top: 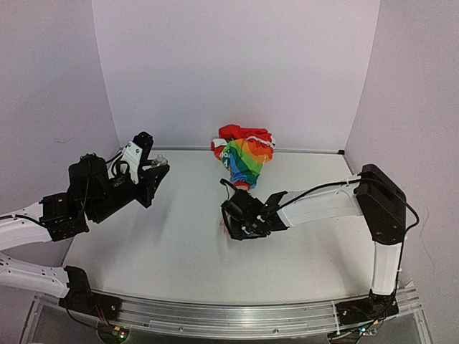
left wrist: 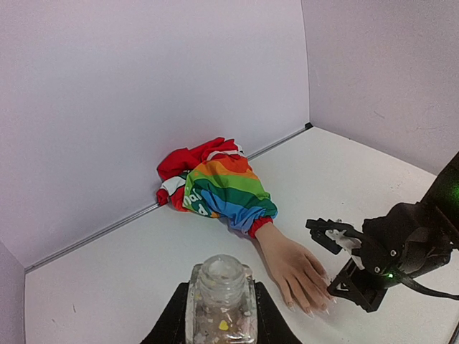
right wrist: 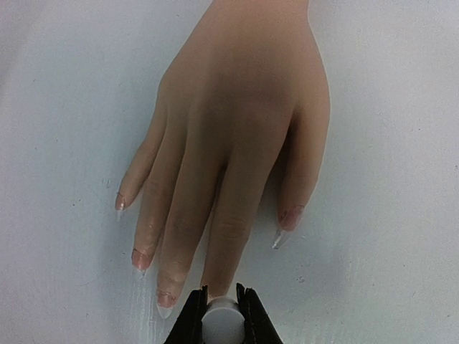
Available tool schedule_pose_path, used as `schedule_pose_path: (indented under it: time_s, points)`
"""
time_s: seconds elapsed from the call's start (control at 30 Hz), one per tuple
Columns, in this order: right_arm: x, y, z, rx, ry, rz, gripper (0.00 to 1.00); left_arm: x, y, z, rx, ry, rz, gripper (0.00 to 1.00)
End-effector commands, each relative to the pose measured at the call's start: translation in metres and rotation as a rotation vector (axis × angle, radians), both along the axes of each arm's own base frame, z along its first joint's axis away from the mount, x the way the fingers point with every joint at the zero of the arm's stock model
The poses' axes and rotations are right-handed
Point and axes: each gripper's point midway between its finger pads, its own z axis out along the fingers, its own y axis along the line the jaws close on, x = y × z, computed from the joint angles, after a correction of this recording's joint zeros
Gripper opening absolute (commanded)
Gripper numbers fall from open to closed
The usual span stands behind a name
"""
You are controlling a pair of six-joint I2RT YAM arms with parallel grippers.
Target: Paint the nails
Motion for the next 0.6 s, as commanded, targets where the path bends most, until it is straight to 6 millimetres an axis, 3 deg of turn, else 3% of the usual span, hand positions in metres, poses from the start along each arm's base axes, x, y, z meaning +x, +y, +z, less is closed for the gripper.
schedule_pose_path:
  time_s: [0.0,0.33,0.57]
  points:
    - [-0.004,-0.001,0.009,0.027,-0.015,-0.021,0.00,-0.001,0.004,0.022,-0.048,-0.028,0.001,0.00]
    - [0.004,-0.005,0.044,0.047,-0.091,-0.033,0.00,-0.002,0.004,0.023,-0.053,-0.028,-0.002,0.00]
    - [0.014,0.006,0.043,0.054,-0.087,-0.025,0.00,-0.002,0.006,0.023,-0.051,-0.029,0.002,0.00]
